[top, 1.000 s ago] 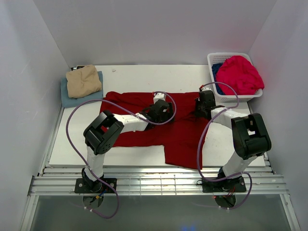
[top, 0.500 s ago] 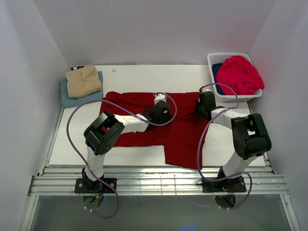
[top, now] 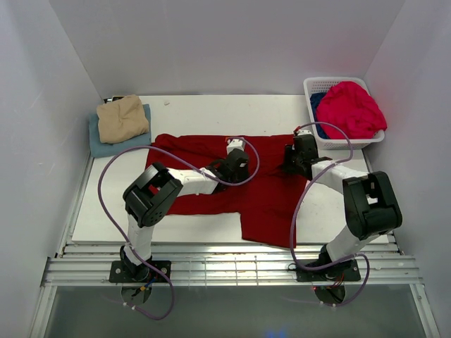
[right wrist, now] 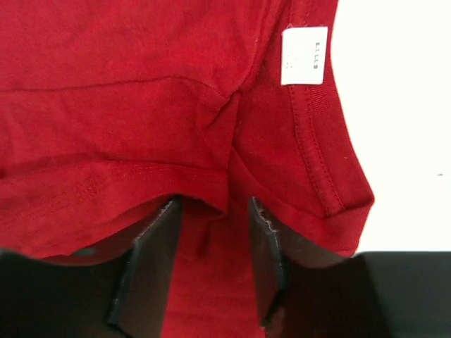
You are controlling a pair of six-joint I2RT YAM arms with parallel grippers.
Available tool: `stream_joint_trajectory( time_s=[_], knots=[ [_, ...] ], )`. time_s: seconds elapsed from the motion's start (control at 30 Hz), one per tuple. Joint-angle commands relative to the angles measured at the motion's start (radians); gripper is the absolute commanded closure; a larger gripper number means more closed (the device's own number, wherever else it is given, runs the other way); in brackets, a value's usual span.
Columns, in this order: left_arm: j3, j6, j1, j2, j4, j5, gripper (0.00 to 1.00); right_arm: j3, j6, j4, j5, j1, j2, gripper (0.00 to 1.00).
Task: Fold and stack the t-shirts
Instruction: Fold the flattened tshirt in 1/3 of the way
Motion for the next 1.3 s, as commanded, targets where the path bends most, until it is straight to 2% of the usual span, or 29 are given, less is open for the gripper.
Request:
stream_joint_trajectory(
  time_s=[0.0,0.07,0.17,0.43,0.87,0.97,1.1,1.27],
  knots=[
    [-0.014,0.029,-0.007,-0.074,0.003,0.005,0.98,0.005,-0.002,-0.010,0.031,-0.002,-0.076,0.49],
    [-0.020,0.047,-0.007,-0.101,-0.014,0.002,0.98,0.010,-0.016,-0.023,0.055,-0.004,-0.116,0.42],
    [-0.021,0.065,-0.007,-0.135,-0.044,-0.007,0.98,0.025,-0.036,-0.071,0.083,-0.004,-0.161,0.37],
    [-0.029,0.101,-0.007,-0.190,-0.097,-0.015,0.98,0.042,-0.042,-0.100,0.092,-0.004,-0.202,0.36],
    [-0.021,0.135,-0.007,-0.184,-0.182,0.022,0.98,0.031,-0.034,-0.065,0.034,-0.005,-0.149,0.36],
    [-0.020,0.138,-0.007,-0.175,-0.187,0.025,0.98,0.062,-0.033,-0.062,-0.004,-0.005,-0.084,0.39],
    [-0.015,0.141,-0.007,-0.164,-0.192,0.025,0.98,0.062,-0.018,-0.036,-0.070,-0.004,-0.027,0.54],
    [-0.011,0.141,-0.007,-0.157,-0.193,0.031,0.98,0.051,-0.007,0.001,-0.107,-0.005,0.008,0.64]
  ],
)
